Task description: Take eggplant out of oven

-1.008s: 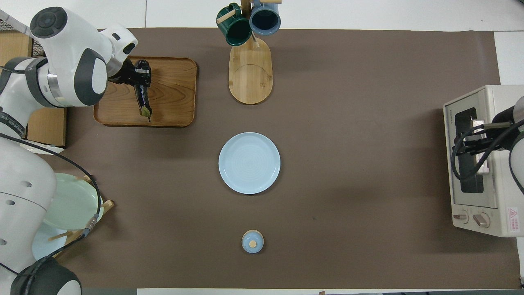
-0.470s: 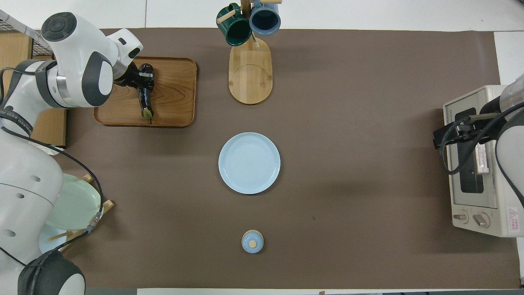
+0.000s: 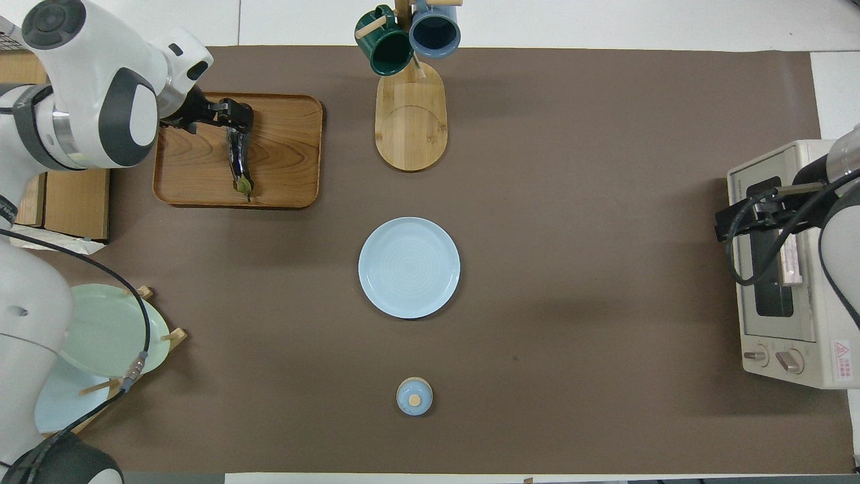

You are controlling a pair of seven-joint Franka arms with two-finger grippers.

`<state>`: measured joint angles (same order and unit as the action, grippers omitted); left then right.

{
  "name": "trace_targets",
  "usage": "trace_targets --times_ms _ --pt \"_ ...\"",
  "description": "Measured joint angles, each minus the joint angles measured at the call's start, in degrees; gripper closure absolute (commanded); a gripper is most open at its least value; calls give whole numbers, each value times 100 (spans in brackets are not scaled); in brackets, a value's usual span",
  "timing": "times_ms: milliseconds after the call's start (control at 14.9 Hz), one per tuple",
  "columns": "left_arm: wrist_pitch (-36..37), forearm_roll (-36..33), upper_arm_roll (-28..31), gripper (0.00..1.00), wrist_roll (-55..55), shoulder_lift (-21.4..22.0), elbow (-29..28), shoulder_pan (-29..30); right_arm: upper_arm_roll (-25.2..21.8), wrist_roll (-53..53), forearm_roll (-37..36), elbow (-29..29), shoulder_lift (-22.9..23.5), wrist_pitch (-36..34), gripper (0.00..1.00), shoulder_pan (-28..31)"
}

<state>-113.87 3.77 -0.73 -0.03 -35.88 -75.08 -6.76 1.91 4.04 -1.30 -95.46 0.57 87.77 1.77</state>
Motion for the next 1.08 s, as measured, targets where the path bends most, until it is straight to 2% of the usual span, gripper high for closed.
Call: trace_targets --times_ms 134,403,739,1075 --pt "316 0 16 0 -20 444 -85 76 -18 1 -38 25 -5 0 0 11" --pt "1345 -1 55 0 -165 1619 -390 245 -85 52 -55 81 -33 0 0 41" --pt "2362 -3 179 0 -238 2807 -701 260 -80 53 -54 127 -174 -29 0 39" --pt "2744 -81 191 0 -305 3724 -1509 260 -74 53 -53 127 -232 -54 0 38"
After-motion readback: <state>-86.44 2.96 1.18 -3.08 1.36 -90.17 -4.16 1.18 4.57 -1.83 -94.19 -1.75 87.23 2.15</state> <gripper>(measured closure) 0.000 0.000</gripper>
